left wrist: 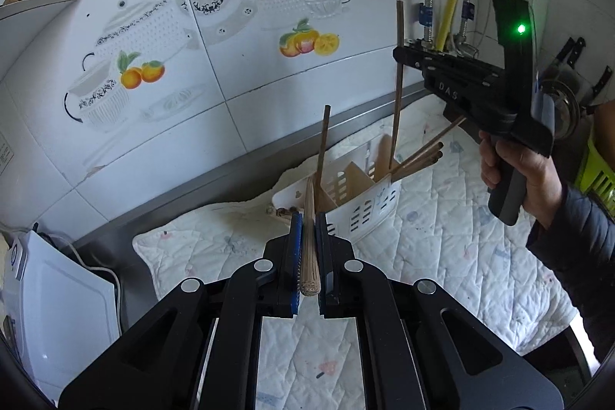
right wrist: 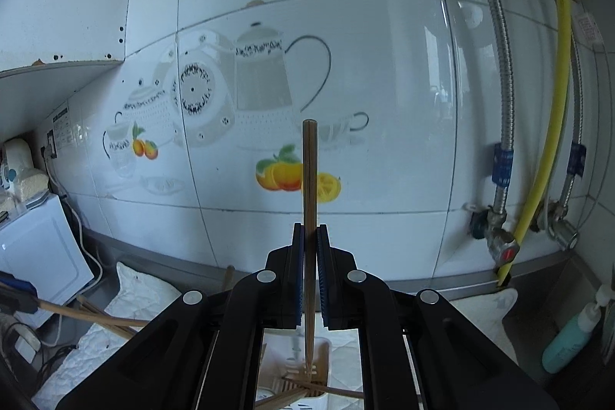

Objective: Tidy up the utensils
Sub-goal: 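Lower both chopsticks into the holder and open the right tool while the left tool opens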

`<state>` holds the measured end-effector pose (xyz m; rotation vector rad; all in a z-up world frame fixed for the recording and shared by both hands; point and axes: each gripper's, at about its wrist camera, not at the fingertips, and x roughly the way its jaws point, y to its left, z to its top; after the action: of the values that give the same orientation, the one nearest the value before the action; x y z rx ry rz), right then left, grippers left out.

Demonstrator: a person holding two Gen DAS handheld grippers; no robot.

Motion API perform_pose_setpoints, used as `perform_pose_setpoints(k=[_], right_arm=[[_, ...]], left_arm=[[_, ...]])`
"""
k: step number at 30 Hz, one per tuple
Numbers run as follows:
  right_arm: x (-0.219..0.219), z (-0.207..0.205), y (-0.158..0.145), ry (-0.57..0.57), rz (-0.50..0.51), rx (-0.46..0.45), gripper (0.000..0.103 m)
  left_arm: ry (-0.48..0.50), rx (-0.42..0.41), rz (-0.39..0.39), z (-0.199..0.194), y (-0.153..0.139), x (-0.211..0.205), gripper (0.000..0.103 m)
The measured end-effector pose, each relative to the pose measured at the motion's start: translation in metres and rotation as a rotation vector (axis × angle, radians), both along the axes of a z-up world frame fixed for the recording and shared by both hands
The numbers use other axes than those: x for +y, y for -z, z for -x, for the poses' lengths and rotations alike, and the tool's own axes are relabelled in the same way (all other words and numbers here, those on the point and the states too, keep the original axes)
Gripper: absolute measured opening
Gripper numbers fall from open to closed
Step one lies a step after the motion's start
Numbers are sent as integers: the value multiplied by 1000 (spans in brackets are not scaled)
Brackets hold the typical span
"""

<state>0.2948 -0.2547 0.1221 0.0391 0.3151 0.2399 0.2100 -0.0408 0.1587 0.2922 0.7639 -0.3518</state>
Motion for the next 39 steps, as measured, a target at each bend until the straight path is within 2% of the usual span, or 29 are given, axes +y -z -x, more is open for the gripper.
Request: perform_pose_setpoints(k=[5, 7, 17, 21, 30, 39], right_arm=[[-2, -2, 7, 1, -4, 17, 7], [-3, -4, 8, 8, -11, 21, 7], [8, 2, 7, -11, 50, 24, 8], [9, 9, 4, -15, 56, 18, 18], [6, 27, -2, -13, 68, 11, 23], [5, 63, -7, -22, 63, 10, 31]], left_arm=[[18, -1, -4, 6, -18, 1, 5], [10, -4, -50, 5, -17, -3, 5], [22, 62, -73, -16, -6, -18, 5], [11, 69, -42, -23, -1, -18, 6], [1, 69, 24, -26, 3, -13, 7], [4, 18, 78, -6, 3, -10, 8]])
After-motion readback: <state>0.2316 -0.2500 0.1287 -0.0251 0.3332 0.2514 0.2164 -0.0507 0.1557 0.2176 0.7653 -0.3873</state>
